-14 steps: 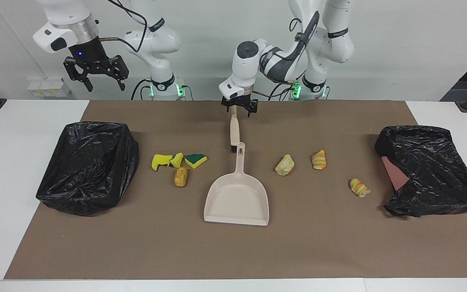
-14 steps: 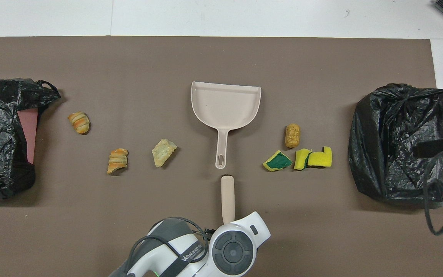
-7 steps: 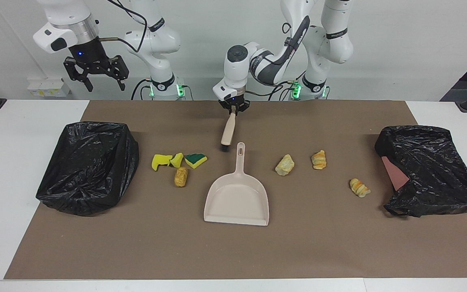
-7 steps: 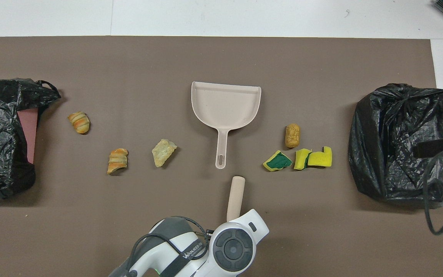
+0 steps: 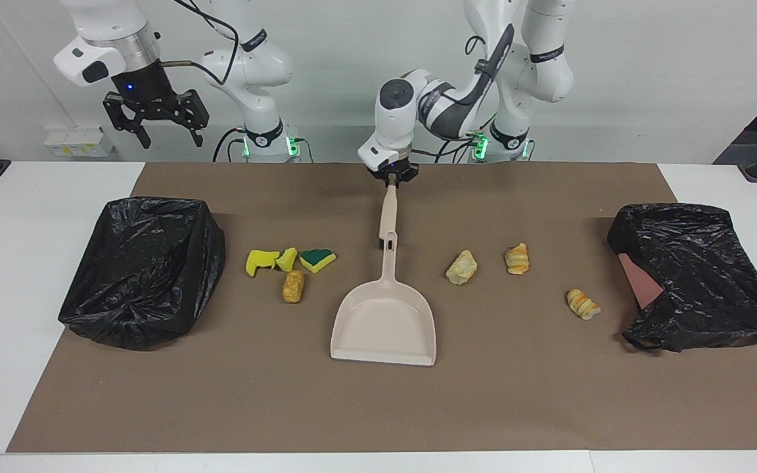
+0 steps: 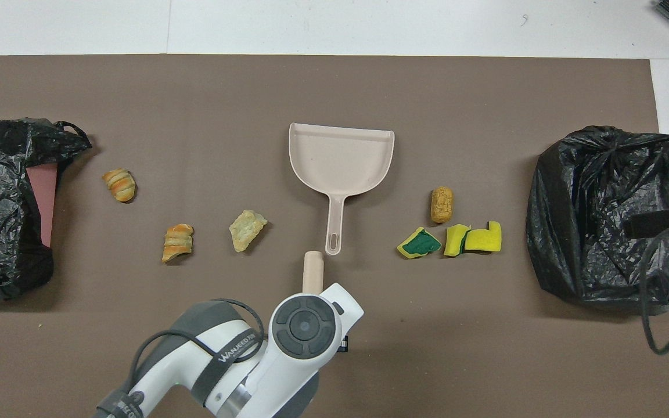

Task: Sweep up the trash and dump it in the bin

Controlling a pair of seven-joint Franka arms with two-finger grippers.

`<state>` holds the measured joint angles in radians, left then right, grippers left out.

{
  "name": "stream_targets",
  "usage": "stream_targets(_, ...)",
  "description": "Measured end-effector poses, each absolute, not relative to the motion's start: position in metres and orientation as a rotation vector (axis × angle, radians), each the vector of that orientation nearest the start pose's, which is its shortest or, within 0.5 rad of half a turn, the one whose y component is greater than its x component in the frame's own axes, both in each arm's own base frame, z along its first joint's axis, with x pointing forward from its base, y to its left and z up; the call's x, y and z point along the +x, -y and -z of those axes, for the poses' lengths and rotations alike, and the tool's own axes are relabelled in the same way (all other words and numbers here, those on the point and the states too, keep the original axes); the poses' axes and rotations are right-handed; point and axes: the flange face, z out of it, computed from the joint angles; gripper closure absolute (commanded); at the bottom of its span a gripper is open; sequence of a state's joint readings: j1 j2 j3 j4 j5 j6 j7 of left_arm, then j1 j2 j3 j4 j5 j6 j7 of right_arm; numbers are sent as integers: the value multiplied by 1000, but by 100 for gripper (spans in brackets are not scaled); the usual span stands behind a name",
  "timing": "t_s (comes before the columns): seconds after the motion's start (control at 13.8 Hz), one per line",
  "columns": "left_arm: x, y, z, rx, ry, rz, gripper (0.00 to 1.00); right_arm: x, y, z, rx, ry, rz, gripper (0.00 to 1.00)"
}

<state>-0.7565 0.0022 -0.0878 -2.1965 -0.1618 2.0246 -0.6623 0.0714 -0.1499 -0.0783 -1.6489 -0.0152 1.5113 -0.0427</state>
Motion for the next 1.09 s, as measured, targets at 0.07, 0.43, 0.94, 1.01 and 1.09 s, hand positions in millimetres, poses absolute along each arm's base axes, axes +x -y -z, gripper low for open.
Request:
stream_targets(0.07,344,379,-375,-3107,-111,-346,100,501,8,-661,-3144,58,16,0)
stream_targets(0.43,416,320,-403,-3111,38,-273,100,507,-56,-633,-3138,57,26,0)
stream_targets(0.94,510,172,-403,-3132,-65,-208,100,537,-230,-526,-3078,-60,40,0)
stream_targets(1.01,519,150,-400,-3136,-88,-190,100,542,-256,-504,-3071,-85,54,0)
stream_targets(1.09,528,129,-398,-3142,-114,-173,100,545,-280,-481,-3065,-116,66,0)
